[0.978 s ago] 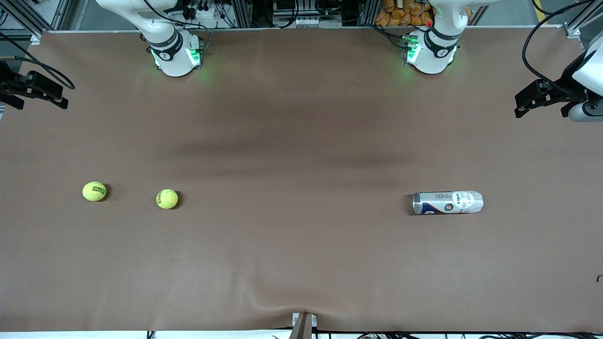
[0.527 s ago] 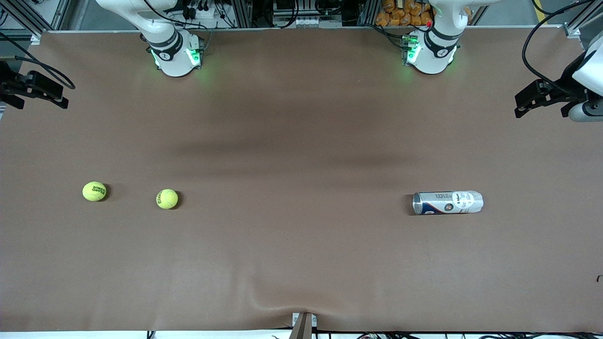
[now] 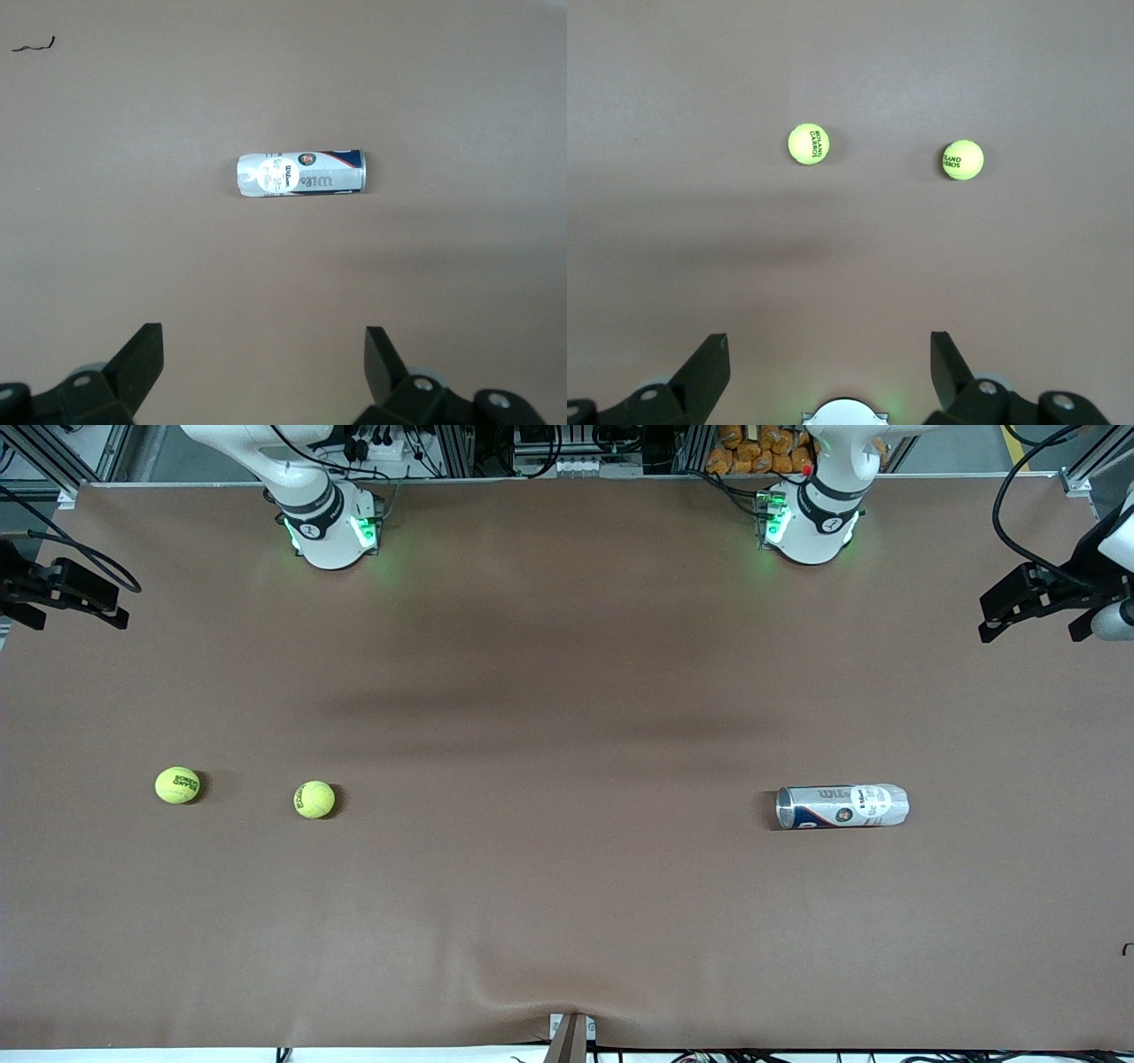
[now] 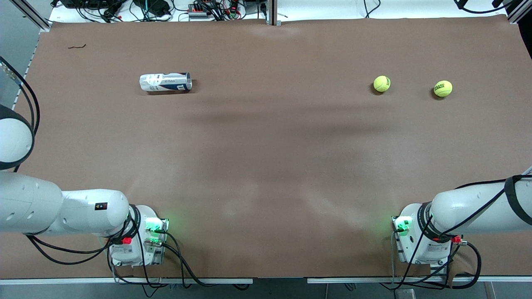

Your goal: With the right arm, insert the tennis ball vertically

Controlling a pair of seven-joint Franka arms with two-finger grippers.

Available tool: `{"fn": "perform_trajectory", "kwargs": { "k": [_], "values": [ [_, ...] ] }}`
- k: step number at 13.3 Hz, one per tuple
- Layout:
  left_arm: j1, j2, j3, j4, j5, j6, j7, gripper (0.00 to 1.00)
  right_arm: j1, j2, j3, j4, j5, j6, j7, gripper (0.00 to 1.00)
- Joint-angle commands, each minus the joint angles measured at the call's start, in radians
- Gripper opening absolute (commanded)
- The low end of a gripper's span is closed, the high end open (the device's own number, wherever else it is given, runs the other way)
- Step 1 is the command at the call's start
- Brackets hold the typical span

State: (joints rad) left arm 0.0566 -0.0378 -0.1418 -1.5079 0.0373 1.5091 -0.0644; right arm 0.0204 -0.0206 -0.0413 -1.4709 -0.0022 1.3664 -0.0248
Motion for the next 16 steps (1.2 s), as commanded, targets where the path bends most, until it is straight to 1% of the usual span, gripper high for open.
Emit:
{"fn": "perform_trajectory", "kwargs": {
  "k": [1, 5, 10, 13, 15, 16],
  "values": [
    [0.006, 0.009, -0.004, 0.018, -0.008, -0.015, 0.000, 1.00, -0.007, -0.027, 0.001, -0.023, 0.015, 0.000, 0.003, 1.00],
    [0.035, 0.015, -0.002, 0.020, -0.020, -0.012, 0.008, 1.00, -0.007, -0.027, 0.001, -0.023, 0.015, 0.000, 0.003, 1.00],
    [0.063, 0.062, -0.002, 0.025, -0.028, -0.003, 0.008, 1.00, -0.005, -0.027, 0.001, -0.023, 0.015, -0.003, 0.003, 1.00],
    [0.066, 0.088, -0.002, 0.023, -0.001, 0.009, 0.017, 1.00, -0.005, -0.027, 0.001, -0.025, 0.015, -0.004, 0.003, 1.00],
    [0.063, 0.122, -0.002, 0.018, 0.074, 0.069, 0.104, 1.00, -0.005, -0.027, 0.001, -0.025, 0.015, -0.004, 0.003, 1.00],
    [0.060, 0.142, -0.004, 0.018, 0.081, 0.089, 0.161, 1.00, -0.005, -0.027, 0.001, -0.025, 0.015, -0.004, 0.003, 1.00]
  ]
}}
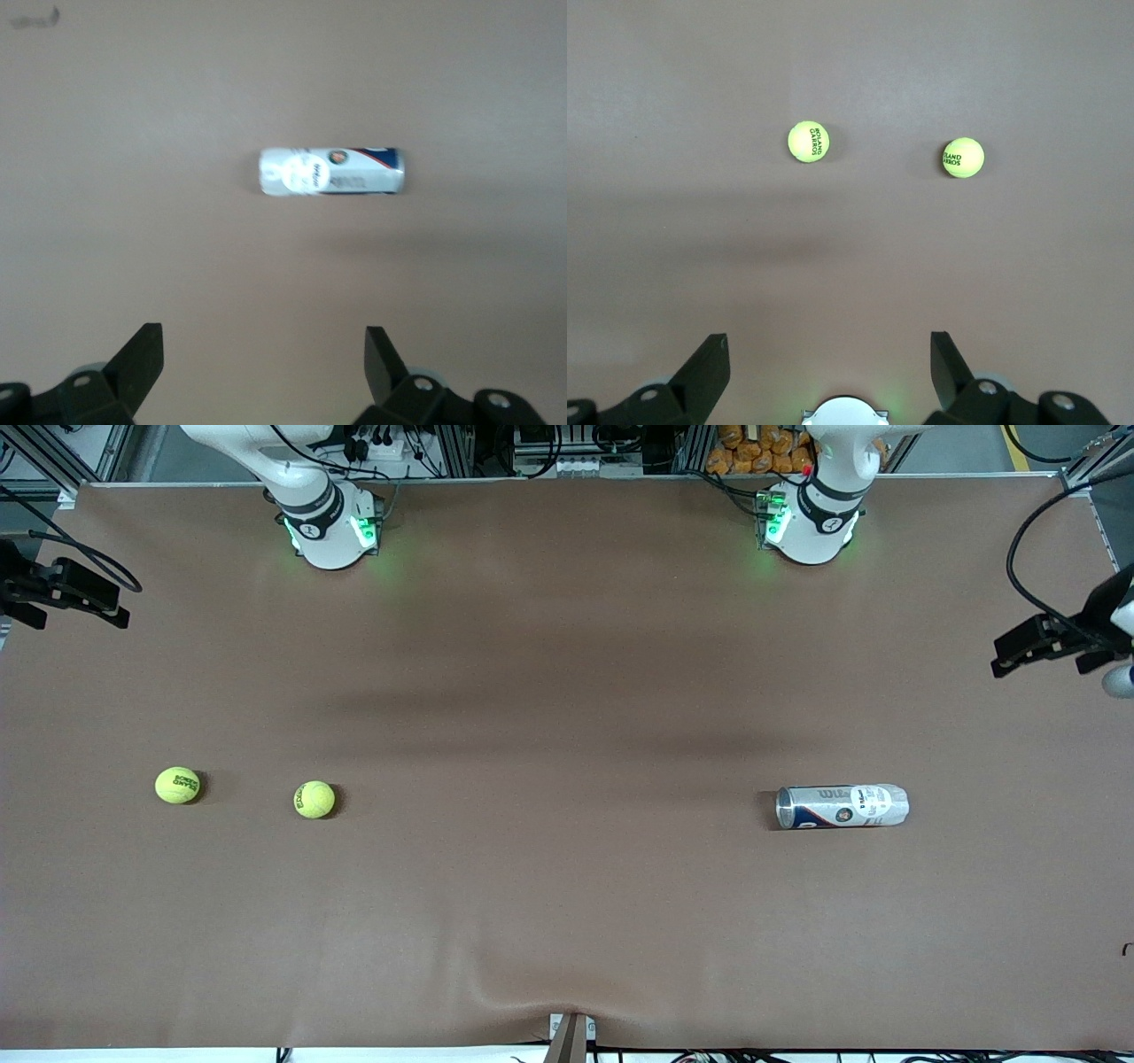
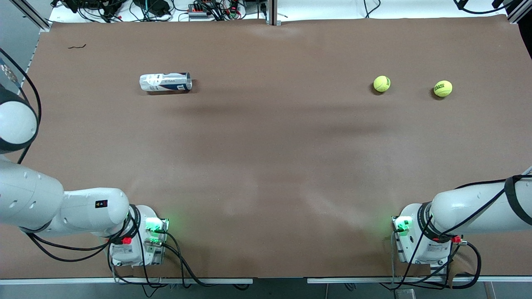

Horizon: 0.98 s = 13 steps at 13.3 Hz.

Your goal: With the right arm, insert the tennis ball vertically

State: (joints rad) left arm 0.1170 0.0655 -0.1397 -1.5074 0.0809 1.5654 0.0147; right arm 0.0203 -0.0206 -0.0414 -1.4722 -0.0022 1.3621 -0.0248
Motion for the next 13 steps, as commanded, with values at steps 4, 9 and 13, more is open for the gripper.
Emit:
{"fn": "perform_trajectory", "kwargs": {
  "k": [4, 9, 13],
  "values": [
    [-0.016, 0.091, -0.015, 0.018, 0.052, 0.085, 0.116, 1.00, -0.005, -0.027, 0.002, -0.023, 0.015, 0.000, 0.003, 1.00],
    [-0.060, 0.180, -0.026, 0.009, 0.129, 0.088, 0.293, 1.00, -0.007, -0.027, 0.002, -0.023, 0.015, 0.000, 0.003, 1.00],
    [-0.074, 0.235, -0.026, -0.065, 0.175, 0.120, 0.340, 1.00, -0.007, -0.027, 0.002, -0.023, 0.015, 0.000, 0.003, 1.00]
  ]
}}
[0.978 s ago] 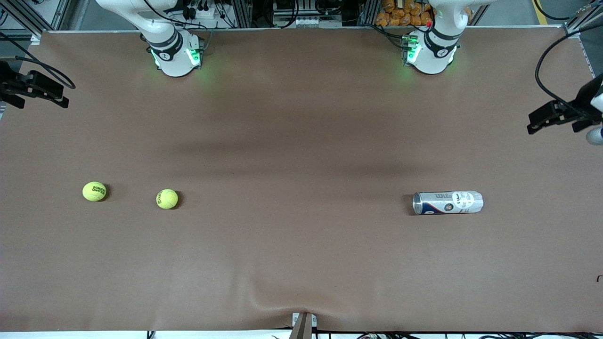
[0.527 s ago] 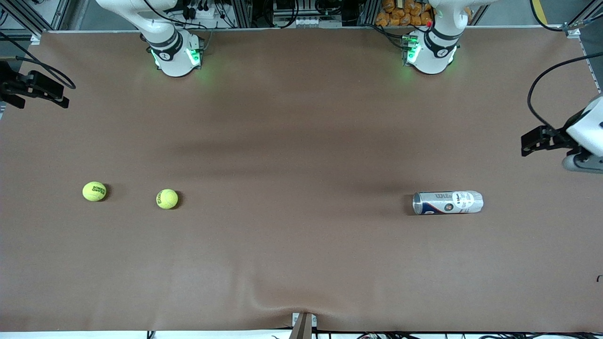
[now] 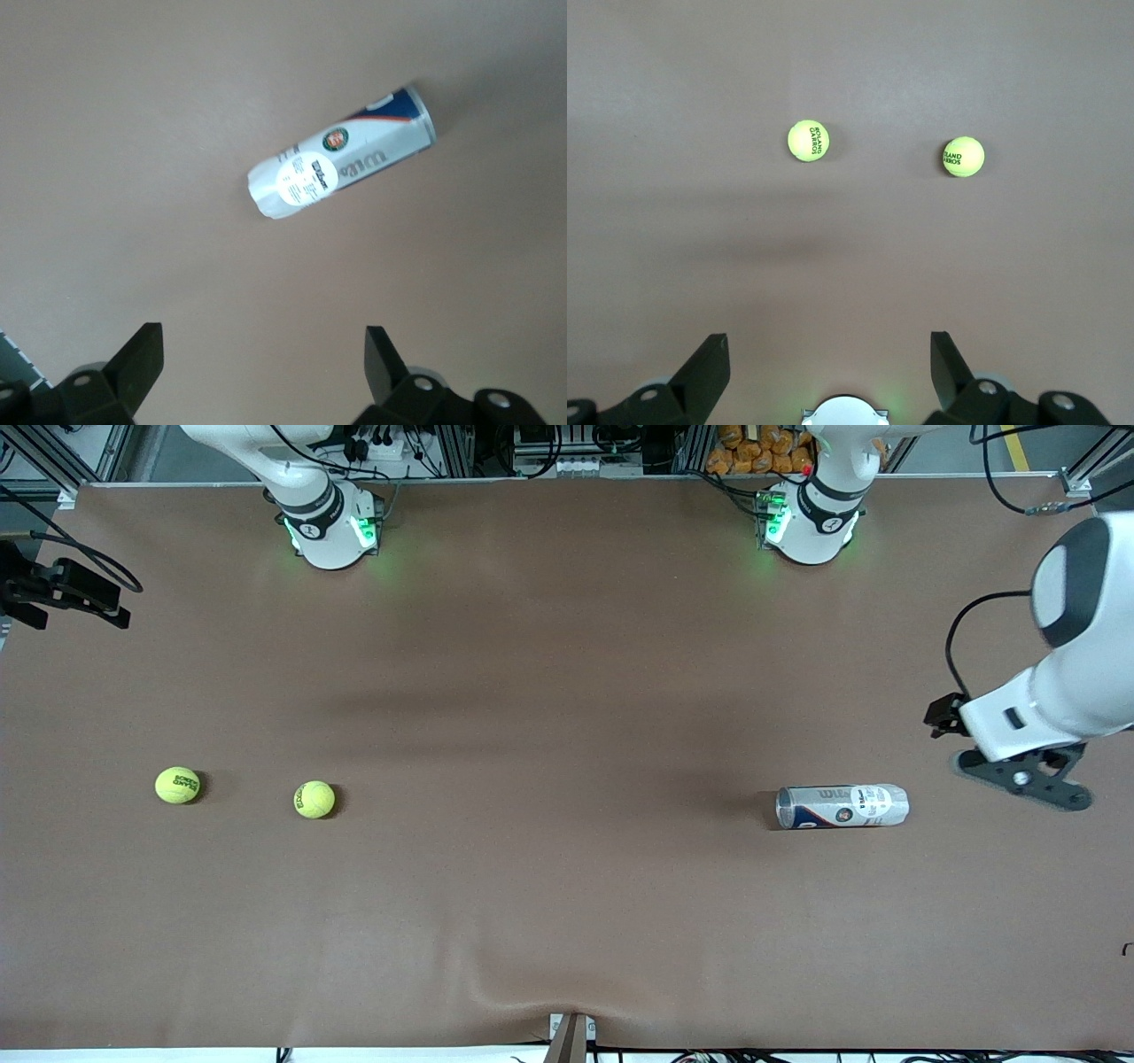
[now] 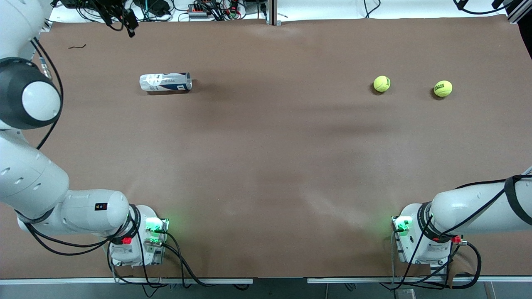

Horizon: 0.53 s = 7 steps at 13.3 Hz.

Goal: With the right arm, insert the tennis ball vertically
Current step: 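Reach the left gripper down to the clear Wilson tube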

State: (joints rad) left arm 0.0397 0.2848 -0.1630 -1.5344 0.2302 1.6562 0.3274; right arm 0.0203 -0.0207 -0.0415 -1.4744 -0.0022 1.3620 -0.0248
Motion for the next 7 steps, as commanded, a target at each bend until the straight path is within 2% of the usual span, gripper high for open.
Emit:
{"fn": "perform_trajectory", "kwargs": {
  "k": [1, 4, 7],
  "values": [
    [0.008, 0.029, -0.003, -0.067, 0.026, 0.059, 0.051, 1.00, -0.007, -0.027, 0.002, -0.021, 0.014, -0.003, 0.003, 1.00],
    [0.035, 0.037, 0.000, -0.206, 0.026, 0.247, 0.170, 1.00, -0.007, -0.027, 0.002, -0.021, 0.014, -0.003, 0.003, 1.00],
    [0.060, 0.092, 0.000, -0.213, 0.047, 0.316, 0.303, 1.00, -0.008, -0.027, 0.002, -0.021, 0.014, -0.003, 0.003, 1.00]
  ]
}}
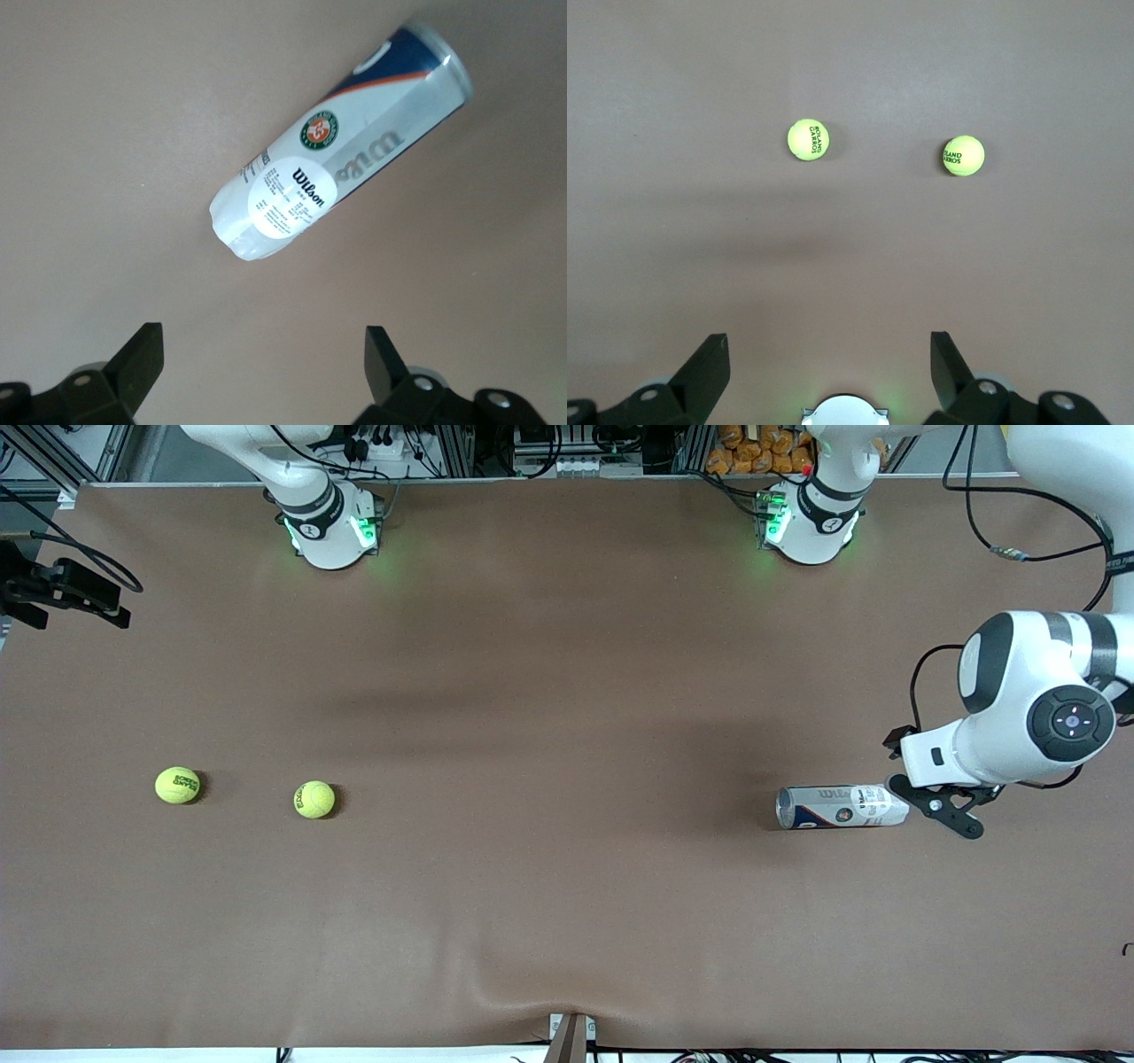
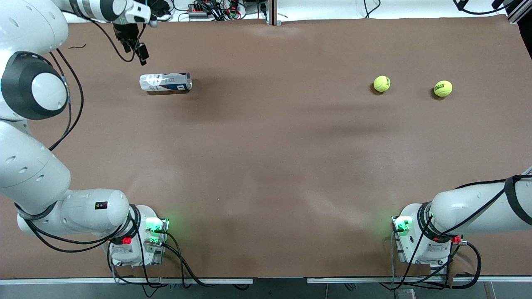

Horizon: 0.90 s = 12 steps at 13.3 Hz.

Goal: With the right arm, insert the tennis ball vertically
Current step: 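Reach the left gripper down to the clear Wilson tube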

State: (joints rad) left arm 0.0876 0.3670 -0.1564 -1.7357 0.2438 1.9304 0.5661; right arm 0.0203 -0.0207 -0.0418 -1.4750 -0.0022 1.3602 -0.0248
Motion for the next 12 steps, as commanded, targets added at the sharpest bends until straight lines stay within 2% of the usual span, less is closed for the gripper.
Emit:
{"fn": "perform_trajectory", "kwargs": {
  "k": [1, 4, 6, 9, 12],
  "values": [
    [-0.006, 0.013, -0.006, -0.016, 0.055, 0.048, 0.067, 1.00, -0.008, -0.027, 0.002, -0.021, 0.014, -0.003, 0.003, 1.00],
    [-0.061, 0.033, -0.009, -0.024, 0.216, 0.058, 0.067, 1.00, -0.006, -0.027, 0.002, -0.021, 0.014, -0.003, 0.003, 1.00],
    [-0.074, 0.052, -0.015, -0.034, 0.235, 0.068, 0.069, 1.00, -0.008, -0.027, 0.002, -0.021, 0.014, -0.003, 0.003, 1.00],
    [-0.072, 0.055, -0.015, -0.091, 0.281, 0.162, 0.118, 1.00, -0.008, -0.027, 0.000, -0.021, 0.014, -0.003, 0.003, 1.00],
    [-0.081, 0.059, -0.018, -0.099, 0.336, 0.188, 0.155, 1.00, -0.006, -0.027, 0.000, -0.021, 0.014, -0.003, 0.003, 1.00]
  ]
}}
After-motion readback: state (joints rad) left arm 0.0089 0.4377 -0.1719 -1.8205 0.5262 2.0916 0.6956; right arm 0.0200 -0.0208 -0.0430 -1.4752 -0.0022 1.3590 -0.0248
